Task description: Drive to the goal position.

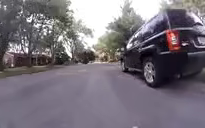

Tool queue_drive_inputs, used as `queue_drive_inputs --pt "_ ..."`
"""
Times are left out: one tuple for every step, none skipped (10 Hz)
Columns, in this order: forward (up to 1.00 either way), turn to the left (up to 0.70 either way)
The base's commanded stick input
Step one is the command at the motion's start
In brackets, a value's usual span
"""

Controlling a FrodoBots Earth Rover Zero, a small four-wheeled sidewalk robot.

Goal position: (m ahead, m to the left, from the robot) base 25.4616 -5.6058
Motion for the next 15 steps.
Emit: queue_drive_inputs --pt "0.85 0.00" --pt "0.85 0.00" --pt "0.85 0.00" --pt "0.85 0.00" --pt "0.85 0.00" --pt "0.85 0.00" --pt "0.85 0.00" --pt "0.85 0.00" --pt "0.85 0.00" --pt "0.85 0.00" --pt "0.85 0.00" --pt "0.85 0.00" --pt "0.85 0.00" --pt "0.85 0.00" --pt "0.85 0.00"
